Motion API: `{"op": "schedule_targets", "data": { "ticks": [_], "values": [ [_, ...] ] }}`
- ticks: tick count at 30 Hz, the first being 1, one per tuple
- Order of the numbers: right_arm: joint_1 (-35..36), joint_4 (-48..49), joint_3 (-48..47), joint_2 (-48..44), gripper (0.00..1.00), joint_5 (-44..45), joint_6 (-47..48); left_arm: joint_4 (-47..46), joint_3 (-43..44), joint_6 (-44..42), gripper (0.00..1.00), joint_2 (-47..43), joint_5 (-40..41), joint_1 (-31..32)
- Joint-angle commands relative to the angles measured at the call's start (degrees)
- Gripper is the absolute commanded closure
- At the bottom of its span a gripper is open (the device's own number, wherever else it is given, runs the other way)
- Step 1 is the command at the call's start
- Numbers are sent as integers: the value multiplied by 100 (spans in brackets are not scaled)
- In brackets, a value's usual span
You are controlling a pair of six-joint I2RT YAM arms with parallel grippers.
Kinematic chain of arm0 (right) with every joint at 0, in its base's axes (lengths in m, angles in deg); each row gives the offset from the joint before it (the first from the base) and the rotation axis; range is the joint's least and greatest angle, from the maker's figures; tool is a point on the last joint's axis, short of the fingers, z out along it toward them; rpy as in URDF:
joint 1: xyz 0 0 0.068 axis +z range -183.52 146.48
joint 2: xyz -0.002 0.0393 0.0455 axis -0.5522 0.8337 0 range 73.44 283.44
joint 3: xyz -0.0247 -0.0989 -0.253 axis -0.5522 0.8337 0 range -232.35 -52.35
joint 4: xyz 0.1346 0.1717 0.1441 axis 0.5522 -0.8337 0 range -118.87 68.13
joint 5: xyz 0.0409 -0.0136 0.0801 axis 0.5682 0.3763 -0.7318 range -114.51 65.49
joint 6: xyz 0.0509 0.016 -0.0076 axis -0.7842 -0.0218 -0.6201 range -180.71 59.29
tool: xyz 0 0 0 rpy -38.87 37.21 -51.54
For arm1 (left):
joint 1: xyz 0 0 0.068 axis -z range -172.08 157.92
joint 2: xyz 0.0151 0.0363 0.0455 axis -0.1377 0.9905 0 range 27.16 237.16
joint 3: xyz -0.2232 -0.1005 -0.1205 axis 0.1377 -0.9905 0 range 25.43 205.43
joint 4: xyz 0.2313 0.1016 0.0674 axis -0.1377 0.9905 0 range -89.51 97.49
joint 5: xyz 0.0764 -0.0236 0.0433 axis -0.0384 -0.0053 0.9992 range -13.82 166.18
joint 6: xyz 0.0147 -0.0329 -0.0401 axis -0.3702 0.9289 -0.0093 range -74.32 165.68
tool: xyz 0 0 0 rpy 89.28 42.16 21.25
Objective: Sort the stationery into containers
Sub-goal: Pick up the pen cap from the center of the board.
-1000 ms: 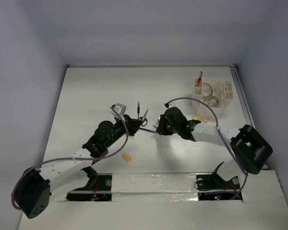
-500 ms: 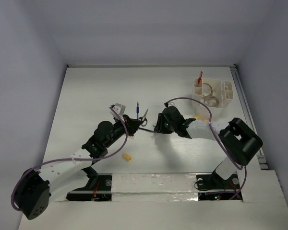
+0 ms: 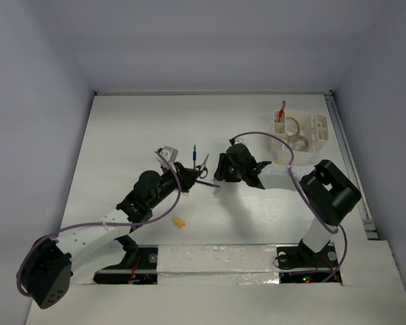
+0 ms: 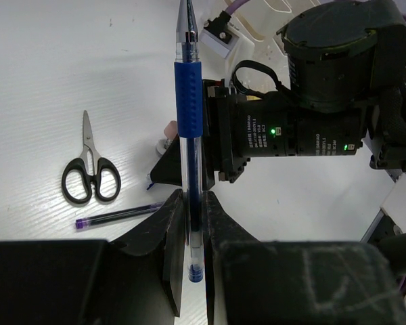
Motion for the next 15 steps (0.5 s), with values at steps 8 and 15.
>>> {"op": "schedule_targets", "data": {
  "ticks": [8, 15],
  "values": [
    [-35, -212, -752, 431, 47, -43, 409, -232, 7, -37, 100, -29, -12, -32],
    [36, -835, -1086, 651, 58, 88, 761, -240, 16, -28, 100, -63, -12, -32]
  ]
}}
